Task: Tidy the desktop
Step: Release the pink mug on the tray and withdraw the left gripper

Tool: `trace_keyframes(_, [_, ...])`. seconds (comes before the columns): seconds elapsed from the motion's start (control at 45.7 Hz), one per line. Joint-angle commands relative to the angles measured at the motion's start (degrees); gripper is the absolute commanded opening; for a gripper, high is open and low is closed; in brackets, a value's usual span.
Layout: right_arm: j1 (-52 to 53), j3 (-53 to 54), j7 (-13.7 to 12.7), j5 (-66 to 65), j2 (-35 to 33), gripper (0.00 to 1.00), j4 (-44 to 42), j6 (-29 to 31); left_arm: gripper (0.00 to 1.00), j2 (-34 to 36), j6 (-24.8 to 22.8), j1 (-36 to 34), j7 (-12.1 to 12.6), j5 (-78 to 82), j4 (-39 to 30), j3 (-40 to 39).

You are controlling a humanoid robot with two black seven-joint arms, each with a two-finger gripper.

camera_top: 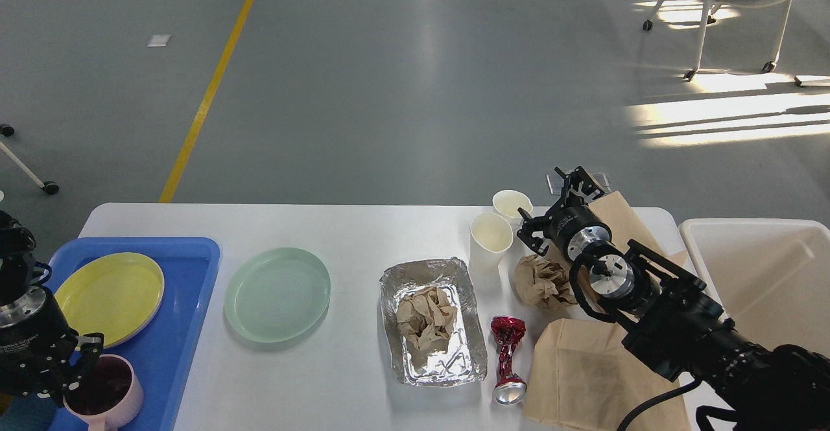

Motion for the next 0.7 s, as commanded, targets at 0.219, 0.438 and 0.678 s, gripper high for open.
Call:
trace_keyframes(0.219, [0.0, 0.0, 0.0, 0.0, 0.0, 1.00, 0.0, 0.0, 0.40, 0.1, 0.0, -0.1, -0.1, 0.0, 0.0, 0.0])
trace_keyframes(0.438, [0.0, 0.0, 0.1, -0.1, 0.0, 1.00, 0.0, 0.0, 0.87, 0.0, 0.0, -0.3, -0.5, 0.0, -0.1, 1.5])
trace_keyframes(0.678, [0.0, 0.0, 0.0, 0.0, 0.0, 1.00, 0.0, 0.1, 0.93, -0.1, 0.0, -6.1, -0.9, -0.3, -0.9, 8.5])
